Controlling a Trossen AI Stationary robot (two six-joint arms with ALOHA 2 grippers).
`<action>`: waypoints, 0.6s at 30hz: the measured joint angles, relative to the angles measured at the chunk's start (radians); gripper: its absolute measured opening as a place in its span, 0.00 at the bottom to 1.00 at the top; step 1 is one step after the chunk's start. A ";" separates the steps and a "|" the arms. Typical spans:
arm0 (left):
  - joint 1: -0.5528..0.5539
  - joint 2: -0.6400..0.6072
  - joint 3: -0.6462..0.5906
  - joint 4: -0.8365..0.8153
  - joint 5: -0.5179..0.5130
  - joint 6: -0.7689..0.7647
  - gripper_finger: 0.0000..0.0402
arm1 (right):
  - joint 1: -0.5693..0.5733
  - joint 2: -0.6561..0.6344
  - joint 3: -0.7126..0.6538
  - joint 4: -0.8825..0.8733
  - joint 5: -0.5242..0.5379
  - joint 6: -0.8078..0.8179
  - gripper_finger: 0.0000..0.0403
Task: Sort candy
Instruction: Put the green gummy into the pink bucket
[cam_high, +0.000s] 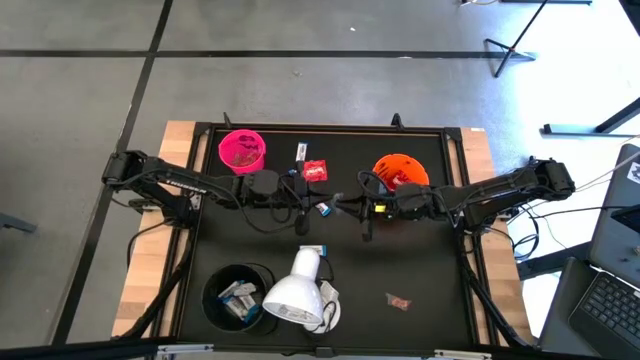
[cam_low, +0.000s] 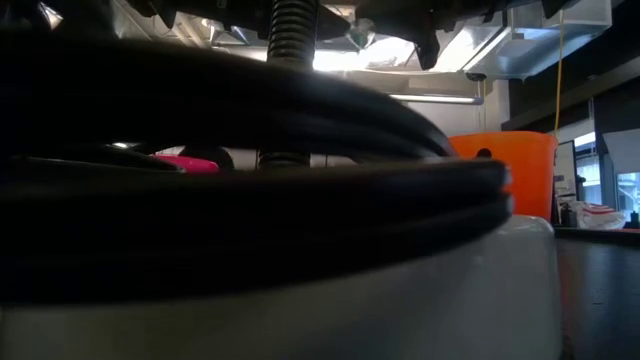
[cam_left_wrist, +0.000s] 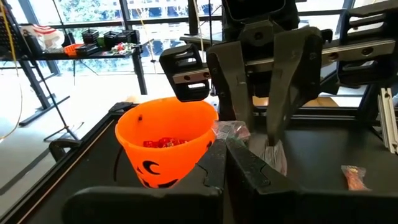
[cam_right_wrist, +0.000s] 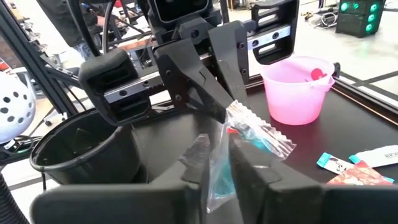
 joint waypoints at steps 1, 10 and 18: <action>0.000 0.000 0.000 -0.002 0.000 0.000 0.00 | 0.000 0.000 0.000 0.000 0.000 0.000 0.16; 0.000 0.000 0.000 -0.052 -0.014 0.003 0.00 | 0.000 -0.004 0.000 -0.008 -0.053 0.005 0.28; 0.000 -0.002 0.000 -0.065 -0.020 0.003 0.00 | 0.000 -0.056 0.000 -0.136 -0.070 0.042 0.29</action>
